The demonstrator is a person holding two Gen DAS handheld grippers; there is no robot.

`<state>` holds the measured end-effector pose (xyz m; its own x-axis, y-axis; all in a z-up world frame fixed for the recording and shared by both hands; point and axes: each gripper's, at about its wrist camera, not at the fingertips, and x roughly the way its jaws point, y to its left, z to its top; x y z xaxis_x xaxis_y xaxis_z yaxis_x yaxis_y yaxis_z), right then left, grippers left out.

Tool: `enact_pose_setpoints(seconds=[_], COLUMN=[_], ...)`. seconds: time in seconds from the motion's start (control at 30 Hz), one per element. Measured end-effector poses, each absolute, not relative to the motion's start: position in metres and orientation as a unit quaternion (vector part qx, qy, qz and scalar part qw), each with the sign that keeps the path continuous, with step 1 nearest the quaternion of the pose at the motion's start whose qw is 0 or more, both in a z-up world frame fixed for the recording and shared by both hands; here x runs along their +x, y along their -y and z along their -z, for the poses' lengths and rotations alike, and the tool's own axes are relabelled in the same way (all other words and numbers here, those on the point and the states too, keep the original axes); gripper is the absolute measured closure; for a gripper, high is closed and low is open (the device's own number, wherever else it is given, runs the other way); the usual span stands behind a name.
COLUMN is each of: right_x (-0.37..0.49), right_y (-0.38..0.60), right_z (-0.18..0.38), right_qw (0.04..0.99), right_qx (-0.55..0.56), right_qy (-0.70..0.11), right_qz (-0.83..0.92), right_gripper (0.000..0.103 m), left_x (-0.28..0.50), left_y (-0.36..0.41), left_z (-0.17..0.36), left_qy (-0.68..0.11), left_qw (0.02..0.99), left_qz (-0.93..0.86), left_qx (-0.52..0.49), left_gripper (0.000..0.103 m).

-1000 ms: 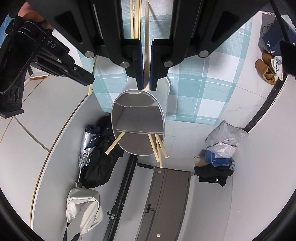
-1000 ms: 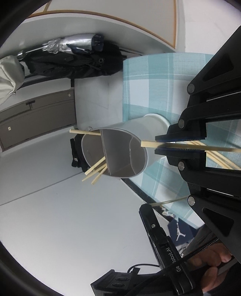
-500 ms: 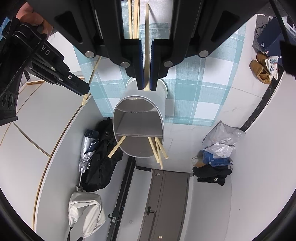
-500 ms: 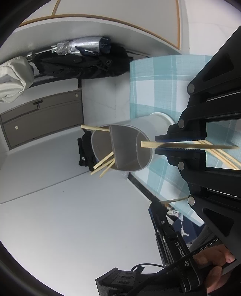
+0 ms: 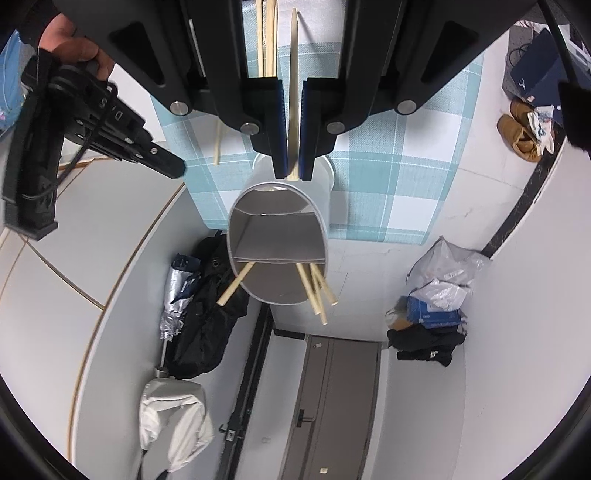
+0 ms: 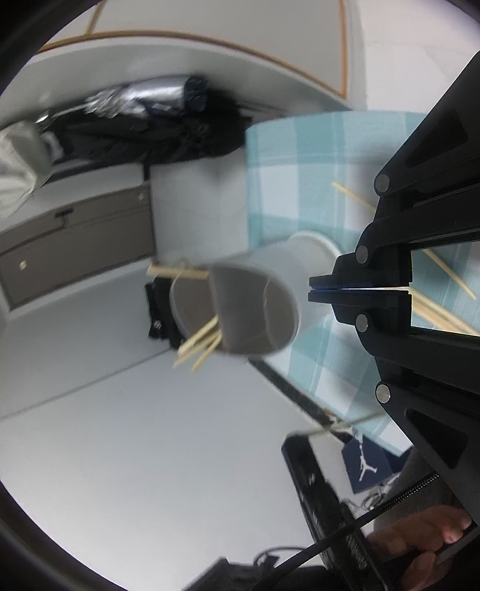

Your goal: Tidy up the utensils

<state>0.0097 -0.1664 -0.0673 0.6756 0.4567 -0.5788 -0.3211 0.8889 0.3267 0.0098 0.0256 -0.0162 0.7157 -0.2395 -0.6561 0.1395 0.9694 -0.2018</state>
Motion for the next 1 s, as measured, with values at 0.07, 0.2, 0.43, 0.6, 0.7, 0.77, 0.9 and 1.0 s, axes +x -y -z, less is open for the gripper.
enact_pose_setpoints(seconds=[0.07, 0.2, 0.43, 0.6, 0.7, 0.77, 0.9, 1.0], right_x=[0.018, 0.037, 0.075, 0.097, 0.106, 0.108, 0.107, 0.099], right_y=[0.178, 0.207, 0.224, 0.209, 0.194, 0.187, 0.173, 0.166], right_z=[0.076, 0.097, 0.128, 0.154, 0.162, 0.163, 0.165, 0.166], right_qw=[0.907, 0.889, 0.860, 0.834, 0.833, 0.842, 0.853, 0.864], right_qx=[0.110, 0.147, 0.137, 0.120, 0.095, 0.078, 0.030, -0.010], right_qy=[-0.362, -0.411, -0.482, -0.531, -0.537, -0.528, -0.517, -0.501], right_qz=[-0.186, -0.141, -0.097, -0.092, -0.089, -0.077, -0.060, -0.041], right_gripper=[0.100, 0.096, 0.073, 0.071, 0.071, 0.070, 0.065, 0.077], left_x=[0.014, 0.022, 0.031, 0.037, 0.037, 0.037, 0.039, 0.039], left_y=[-0.029, -0.038, -0.054, -0.065, -0.066, -0.065, -0.067, -0.068], left_z=[0.019, 0.026, 0.036, 0.037, 0.037, 0.037, 0.039, 0.038], left_qy=[-0.365, -0.368, -0.371, -0.375, -0.375, -0.374, -0.377, -0.376], left_qw=[0.922, 0.920, 0.917, 0.913, 0.913, 0.914, 0.913, 0.913], left_qz=[0.102, 0.102, 0.104, 0.105, 0.106, 0.107, 0.108, 0.107], left_qx=[-0.075, -0.085, -0.102, -0.118, -0.118, -0.114, -0.115, -0.118], left_gripper=[0.100, 0.100, 0.100, 0.100, 0.100, 0.100, 0.100, 0.100])
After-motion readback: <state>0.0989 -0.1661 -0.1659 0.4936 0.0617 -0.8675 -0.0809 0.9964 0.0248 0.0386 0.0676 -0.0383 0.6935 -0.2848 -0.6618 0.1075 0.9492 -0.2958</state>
